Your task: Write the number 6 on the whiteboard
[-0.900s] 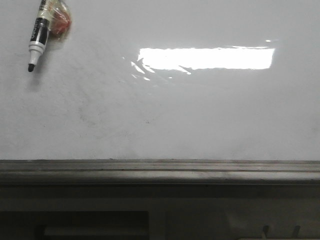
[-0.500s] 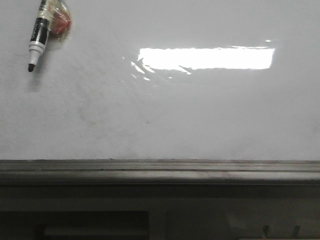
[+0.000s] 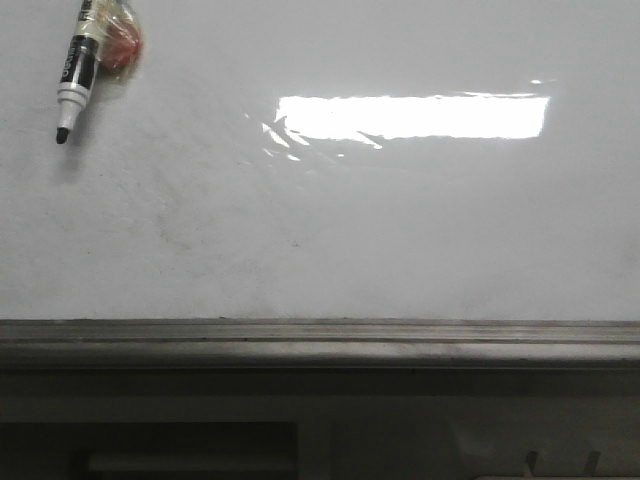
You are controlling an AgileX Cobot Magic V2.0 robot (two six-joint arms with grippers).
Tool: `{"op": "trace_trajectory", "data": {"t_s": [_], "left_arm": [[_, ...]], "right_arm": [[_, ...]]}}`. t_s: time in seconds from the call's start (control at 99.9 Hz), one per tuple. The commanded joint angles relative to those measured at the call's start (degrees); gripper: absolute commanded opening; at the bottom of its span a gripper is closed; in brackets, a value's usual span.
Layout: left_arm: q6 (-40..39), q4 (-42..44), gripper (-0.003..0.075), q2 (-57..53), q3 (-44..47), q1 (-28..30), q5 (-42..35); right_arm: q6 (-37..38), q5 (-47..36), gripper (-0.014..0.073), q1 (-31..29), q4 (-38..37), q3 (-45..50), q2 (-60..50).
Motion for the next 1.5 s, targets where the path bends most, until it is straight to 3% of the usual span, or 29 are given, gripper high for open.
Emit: {"op": "trace_trajectory", "data": {"t_s": [0.0, 0.24, 0.4, 0.62, 0.7, 0.88, 1.071, 1.291, 1.381, 1.441, 1.491], "left_arm": [[-0.55, -0.35, -0.0020, -1.82, 2.81, -0.46, -4.04], [-0.55, -4.53, -0.0020, -1.82, 2.81, -0.46, -4.04], [-0.55, -14.84, -0.0020, -1.82, 2.81, -0.46, -4.94], [-0.55, -34.61, -0.0020, -1.82, 2.63, -0.46, -7.72], [-0.55, -37.83, -0.0020, -1.82, 1.29, -0.46, -7.67], [1.17, -35.41, -0.0020, 0.50, -6.94, -0.46, 0.26], [2.28, -25.24, -0.0020, 11.20, -20.23, -0.46, 14.11], [9.35, -25.99, -0.0017, 23.29, -29.51, -0.46, 22.87], [14.55, -28.70, 0.0038, 25.62, -30.84, -0.60, 23.23], [17.56, -31.93, 0.0122, 26.61, -30.96, -0.93, 22.72], [19.91, -35.22, 0.0238, 27.36, -30.96, -0.86, 22.54]], "right_arm": [[-0.08, -5.25, -0.0065, -0.36, -0.58, 1.28, -1.04], [-0.08, -7.24, -0.0065, -0.36, 11.37, 1.28, -1.04], [-0.08, -7.63, -0.0065, -0.36, 18.81, 1.28, -1.04], [-0.08, -9.46, -0.0064, -0.36, 35.29, 0.93, -1.04], [-0.08, -6.36, -0.0064, -0.36, 35.30, -1.13, -0.94], [-0.08, 4.81, -0.0063, -0.36, 32.75, -9.90, 3.64], [-0.08, 16.38, -0.0064, -0.36, 29.52, -20.92, 17.87], [-3.07, 21.42, -0.0060, -0.23, 29.41, -29.55, 28.90], [-3.95, 23.42, 0.0017, -0.23, 29.41, -31.07, 30.77], [-3.95, 23.77, 0.0147, -0.23, 29.41, -31.48, 31.45], [-3.95, 23.77, 0.0276, -0.23, 29.41, -31.59, 31.56]]}}
